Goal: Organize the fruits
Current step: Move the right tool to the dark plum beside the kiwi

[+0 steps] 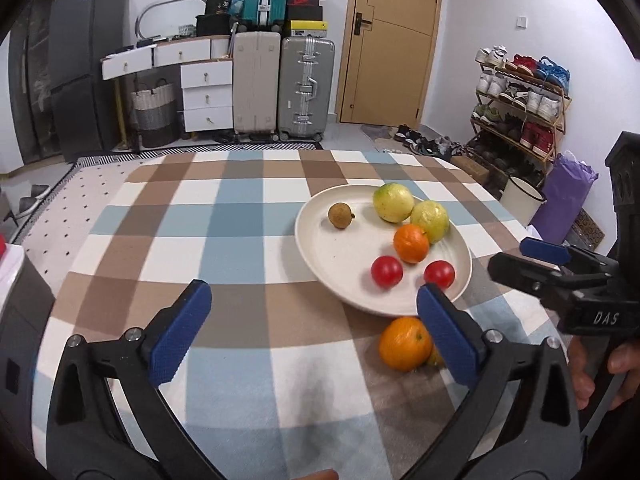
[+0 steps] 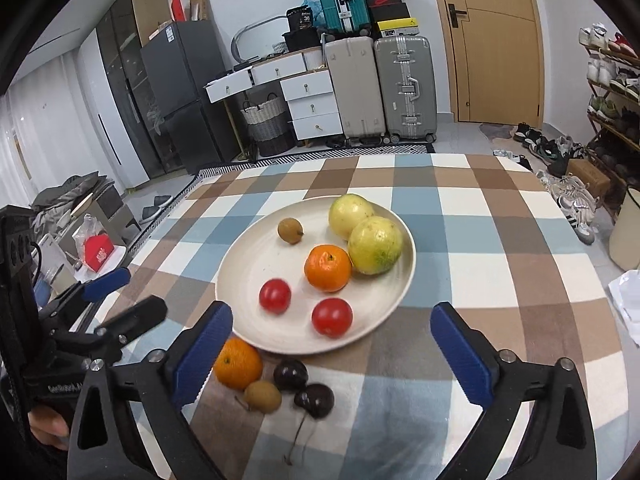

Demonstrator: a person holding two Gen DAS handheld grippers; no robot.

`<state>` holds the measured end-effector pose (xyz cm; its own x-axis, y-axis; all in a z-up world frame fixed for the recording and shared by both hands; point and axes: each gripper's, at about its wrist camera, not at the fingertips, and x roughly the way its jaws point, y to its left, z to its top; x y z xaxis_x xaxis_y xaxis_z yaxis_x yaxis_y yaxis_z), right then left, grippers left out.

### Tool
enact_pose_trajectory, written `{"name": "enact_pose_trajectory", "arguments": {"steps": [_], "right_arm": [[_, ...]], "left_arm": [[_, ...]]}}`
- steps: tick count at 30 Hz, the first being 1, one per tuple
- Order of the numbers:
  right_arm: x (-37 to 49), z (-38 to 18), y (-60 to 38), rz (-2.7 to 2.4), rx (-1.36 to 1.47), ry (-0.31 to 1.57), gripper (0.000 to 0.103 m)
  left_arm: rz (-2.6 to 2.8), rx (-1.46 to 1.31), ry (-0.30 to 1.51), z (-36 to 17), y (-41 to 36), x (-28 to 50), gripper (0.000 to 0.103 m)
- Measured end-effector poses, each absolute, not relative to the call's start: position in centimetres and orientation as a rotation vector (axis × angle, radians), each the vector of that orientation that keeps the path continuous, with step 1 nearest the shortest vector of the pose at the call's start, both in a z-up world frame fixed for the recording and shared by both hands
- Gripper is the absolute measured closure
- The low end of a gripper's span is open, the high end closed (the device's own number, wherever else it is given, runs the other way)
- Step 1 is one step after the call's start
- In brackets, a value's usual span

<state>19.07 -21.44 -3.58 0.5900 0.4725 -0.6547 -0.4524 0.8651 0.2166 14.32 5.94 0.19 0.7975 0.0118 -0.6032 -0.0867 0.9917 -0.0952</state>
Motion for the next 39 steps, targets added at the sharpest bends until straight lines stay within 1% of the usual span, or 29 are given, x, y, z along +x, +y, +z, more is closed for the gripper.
{"name": "enact_pose_trajectory", "arguments": {"steps": [11,30,39], "right_arm": [[15.8,-4.0,-23.5,0.507,-0.007,0.796,0.000],[16.2,-8.9,-22.0,0.488,-0.155,0.948,0.000],[16.8,-9.7,-20.3,0.480,-0.229,0.951,0.000]], "left_arm": [[0.027,-0.102,0.673,-0.1,5.2,10.8,0.000],[-0.040,-0.068,0.737,-3.2,3.2,13.6,0.000],[-0.033,-0.099,0.745,-3.4,3.9,13.9,0.000]]}}
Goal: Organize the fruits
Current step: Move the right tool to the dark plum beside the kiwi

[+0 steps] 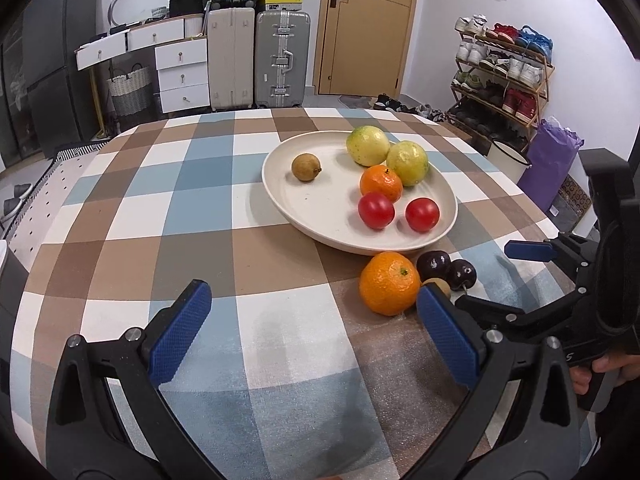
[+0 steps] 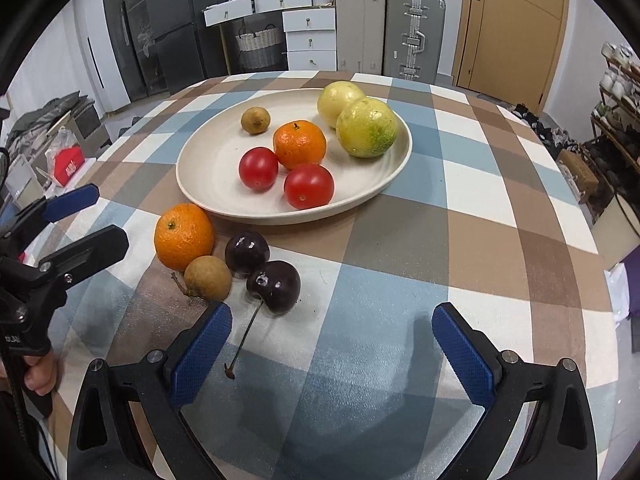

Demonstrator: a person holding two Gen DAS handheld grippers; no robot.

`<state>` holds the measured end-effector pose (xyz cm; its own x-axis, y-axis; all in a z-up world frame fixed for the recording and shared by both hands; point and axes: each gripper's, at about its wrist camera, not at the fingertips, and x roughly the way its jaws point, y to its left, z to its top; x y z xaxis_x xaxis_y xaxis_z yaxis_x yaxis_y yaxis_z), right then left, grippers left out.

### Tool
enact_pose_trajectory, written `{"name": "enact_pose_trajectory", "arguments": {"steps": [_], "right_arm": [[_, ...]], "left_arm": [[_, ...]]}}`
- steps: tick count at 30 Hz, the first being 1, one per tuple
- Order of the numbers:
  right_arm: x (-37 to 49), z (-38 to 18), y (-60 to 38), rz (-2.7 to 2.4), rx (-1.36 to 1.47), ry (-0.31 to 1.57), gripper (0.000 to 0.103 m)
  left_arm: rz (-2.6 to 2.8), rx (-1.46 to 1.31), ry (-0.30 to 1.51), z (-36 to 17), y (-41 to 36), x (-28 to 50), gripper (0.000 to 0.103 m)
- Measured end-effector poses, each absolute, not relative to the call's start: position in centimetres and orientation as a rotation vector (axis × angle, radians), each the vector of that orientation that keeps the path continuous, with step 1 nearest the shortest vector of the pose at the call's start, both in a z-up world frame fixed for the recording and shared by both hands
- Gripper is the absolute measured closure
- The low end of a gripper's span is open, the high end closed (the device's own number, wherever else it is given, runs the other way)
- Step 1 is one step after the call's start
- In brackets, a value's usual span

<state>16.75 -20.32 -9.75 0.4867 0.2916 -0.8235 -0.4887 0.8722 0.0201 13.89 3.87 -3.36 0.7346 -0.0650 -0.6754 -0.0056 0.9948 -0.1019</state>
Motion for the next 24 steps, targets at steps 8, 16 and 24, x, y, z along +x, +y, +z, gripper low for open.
{"name": "enact_pose_trajectory", "arguments": {"steps": [8,16,24], "right_arm": [[17.2,-10.2,-19.6,0.469,-0.268,0.953,0.001],[18.0,-10.2,-21.0,0.430,-0.265,0.953,0.001],[18.0,-10.2,-20.4,0.449,-0.264,0.946,0.004]], "left_arm": [[-0.024,-0.093,0.759,-3.6,3.8,14.2,0.000],[-0.018,-0.097,0.773,-3.9,3.8,14.5,0.000],[-0.013,-0.097,0.778,-4.0,3.8,14.6,0.000]]}}
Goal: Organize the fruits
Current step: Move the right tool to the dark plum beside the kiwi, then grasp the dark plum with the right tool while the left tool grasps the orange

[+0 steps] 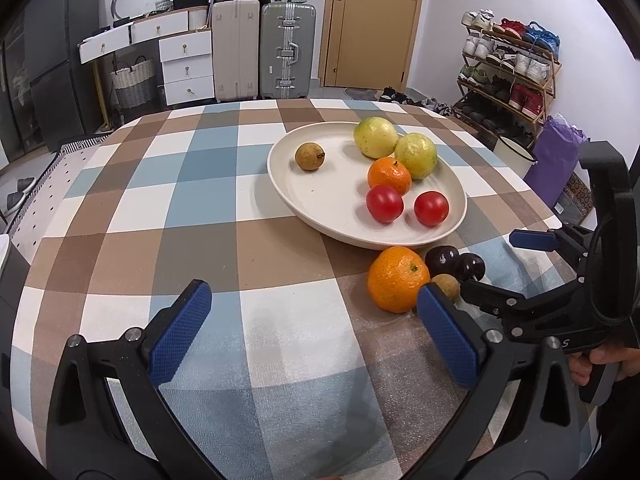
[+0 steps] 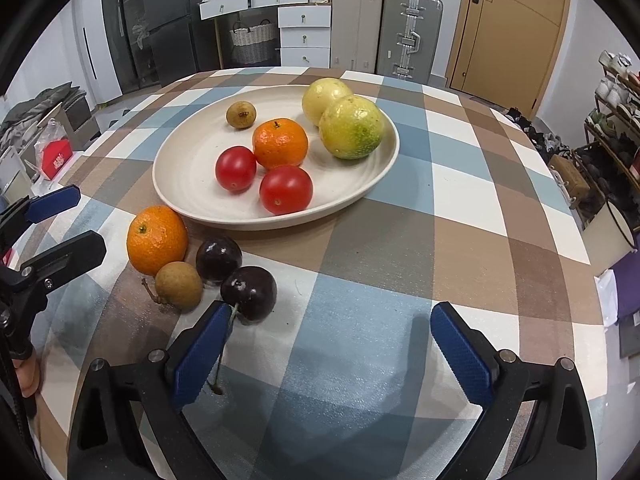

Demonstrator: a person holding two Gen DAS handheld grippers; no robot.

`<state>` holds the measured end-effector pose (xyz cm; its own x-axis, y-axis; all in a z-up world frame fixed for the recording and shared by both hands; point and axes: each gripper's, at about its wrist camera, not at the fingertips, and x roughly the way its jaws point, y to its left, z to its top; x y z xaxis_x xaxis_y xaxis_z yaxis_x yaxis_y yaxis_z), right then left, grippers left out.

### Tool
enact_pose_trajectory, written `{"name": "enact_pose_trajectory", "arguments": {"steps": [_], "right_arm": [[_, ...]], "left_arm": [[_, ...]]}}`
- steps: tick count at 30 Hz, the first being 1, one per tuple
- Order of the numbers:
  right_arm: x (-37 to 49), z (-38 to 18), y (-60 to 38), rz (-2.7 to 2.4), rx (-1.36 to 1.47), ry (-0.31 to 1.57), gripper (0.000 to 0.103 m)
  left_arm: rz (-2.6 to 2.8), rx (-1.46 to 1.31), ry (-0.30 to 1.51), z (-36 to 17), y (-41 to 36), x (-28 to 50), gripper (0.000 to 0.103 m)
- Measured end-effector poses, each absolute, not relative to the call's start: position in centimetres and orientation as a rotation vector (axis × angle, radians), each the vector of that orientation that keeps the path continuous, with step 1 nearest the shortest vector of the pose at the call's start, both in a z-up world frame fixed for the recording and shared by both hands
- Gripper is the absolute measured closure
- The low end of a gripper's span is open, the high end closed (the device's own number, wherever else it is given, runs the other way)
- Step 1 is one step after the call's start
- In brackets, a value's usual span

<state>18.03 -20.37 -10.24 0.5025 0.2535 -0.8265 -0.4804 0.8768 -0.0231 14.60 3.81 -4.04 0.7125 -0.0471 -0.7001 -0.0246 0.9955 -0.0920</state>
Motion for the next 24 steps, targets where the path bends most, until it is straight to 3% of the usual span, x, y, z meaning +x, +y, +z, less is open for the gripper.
{"name": "enact_pose_trajectory", "arguments": {"steps": [7,17,24], "right_arm": [[17.8,-10.0,-19.7,0.505,-0.245,0.942,0.025],[16.4,-9.4,-19.3,0.588,-0.203,0.920,0.077],[15.1,-8.5,-20.6,0.615,-0.115,0.888,0.077]], "left_arm": [[-0.011,-0.098,0.781,-4.0,3.8,14.6,0.000],[-0.012,-0.102,0.781,-3.9,3.9,14.5,0.000],[-0.012,-0.103,0.789,-4.0,3.9,14.6,0.000]]}}
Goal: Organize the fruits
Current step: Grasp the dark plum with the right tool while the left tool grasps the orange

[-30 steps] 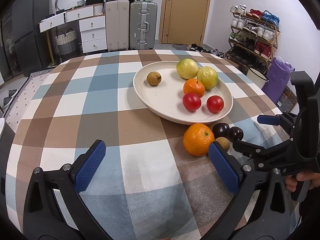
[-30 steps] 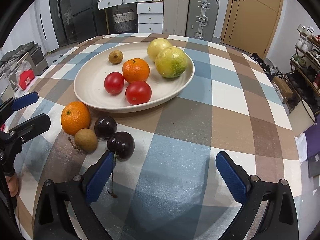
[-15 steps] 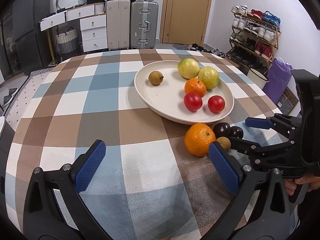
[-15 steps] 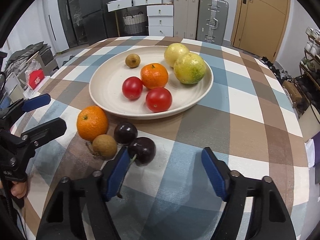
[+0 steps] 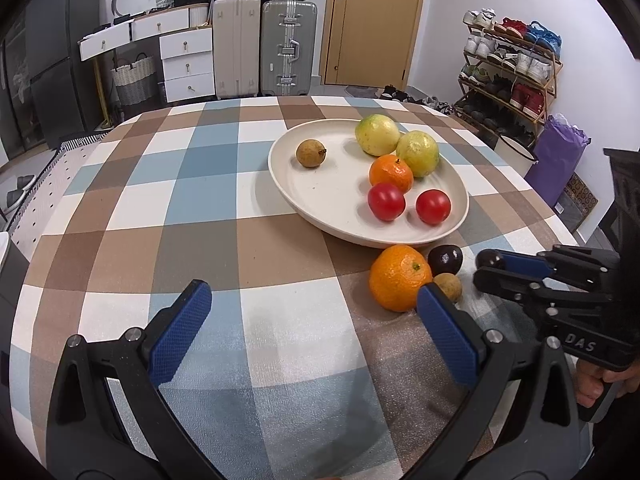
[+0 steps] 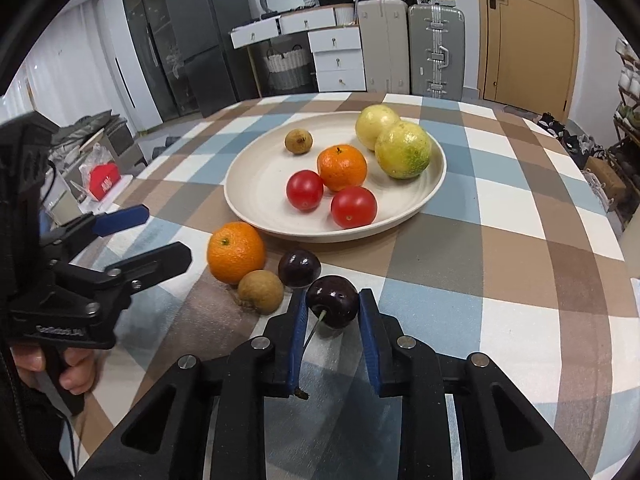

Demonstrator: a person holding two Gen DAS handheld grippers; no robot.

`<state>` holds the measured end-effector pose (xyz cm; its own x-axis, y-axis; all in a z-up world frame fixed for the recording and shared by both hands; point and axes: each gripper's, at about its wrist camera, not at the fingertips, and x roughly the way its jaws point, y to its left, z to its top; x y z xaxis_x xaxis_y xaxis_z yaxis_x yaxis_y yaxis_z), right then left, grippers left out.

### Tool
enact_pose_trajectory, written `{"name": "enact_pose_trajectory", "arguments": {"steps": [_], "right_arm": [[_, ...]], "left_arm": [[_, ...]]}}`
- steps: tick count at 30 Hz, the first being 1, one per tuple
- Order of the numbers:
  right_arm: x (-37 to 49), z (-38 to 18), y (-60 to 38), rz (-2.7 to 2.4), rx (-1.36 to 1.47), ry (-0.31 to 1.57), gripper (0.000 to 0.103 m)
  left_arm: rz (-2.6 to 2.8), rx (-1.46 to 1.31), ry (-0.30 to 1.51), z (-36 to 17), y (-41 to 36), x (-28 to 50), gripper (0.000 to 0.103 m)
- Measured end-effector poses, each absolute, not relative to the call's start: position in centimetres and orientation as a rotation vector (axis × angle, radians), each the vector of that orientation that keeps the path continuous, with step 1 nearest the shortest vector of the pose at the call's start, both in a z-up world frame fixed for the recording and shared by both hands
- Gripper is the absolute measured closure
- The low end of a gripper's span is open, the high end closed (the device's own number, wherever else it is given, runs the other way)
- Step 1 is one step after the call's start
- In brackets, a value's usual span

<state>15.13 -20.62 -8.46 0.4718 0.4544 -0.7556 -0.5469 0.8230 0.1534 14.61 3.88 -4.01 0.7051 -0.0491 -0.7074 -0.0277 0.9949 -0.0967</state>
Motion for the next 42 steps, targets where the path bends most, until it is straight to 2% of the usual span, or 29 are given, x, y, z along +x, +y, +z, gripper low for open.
{"name": "enact_pose_trajectory", "arguments": {"steps": [26,30,32,34,35,37,39,42], "right_arm": [[14.3,-5.9,-24.5,0.608,0.013,0.850,0.077],[14.3,-5.6,-24.8,0.604,0.019,0.845,0.077],[14.4,-5.6,-24.8,0.602,0.019,0.844,0.077],[14.4,-5.5,-24.9,0.603,0.023,0.842,0.077],[14.3,-5.4,-24.9,0.604,0.024,0.841,0.077],[14.3,-5.4,-24.9,0.604,0.022,0.840,0.077],[14.2,-5.3,-24.8,0.606,0.018,0.839,0.077],[14.2,-5.3,-24.6,0.609,0.016,0.839,0.077]], "left_arm": [[-0.060,-0.173,0.861,-5.0,2.0,17.7,0.002],[-0.073,-0.177,0.880,-5.4,1.2,18.5,0.012],[-0.097,-0.204,0.883,-5.4,1.2,18.7,0.023],[-0.141,-0.254,0.891,-5.5,1.4,18.8,0.040],[-0.155,-0.272,0.894,-5.6,1.6,18.7,0.044],[-0.191,-0.314,0.901,-5.6,1.8,18.7,0.058],[-0.200,-0.322,0.907,-5.6,1.8,18.7,0.066],[-0.203,-0.317,0.908,-5.6,1.8,18.6,0.066]]}}
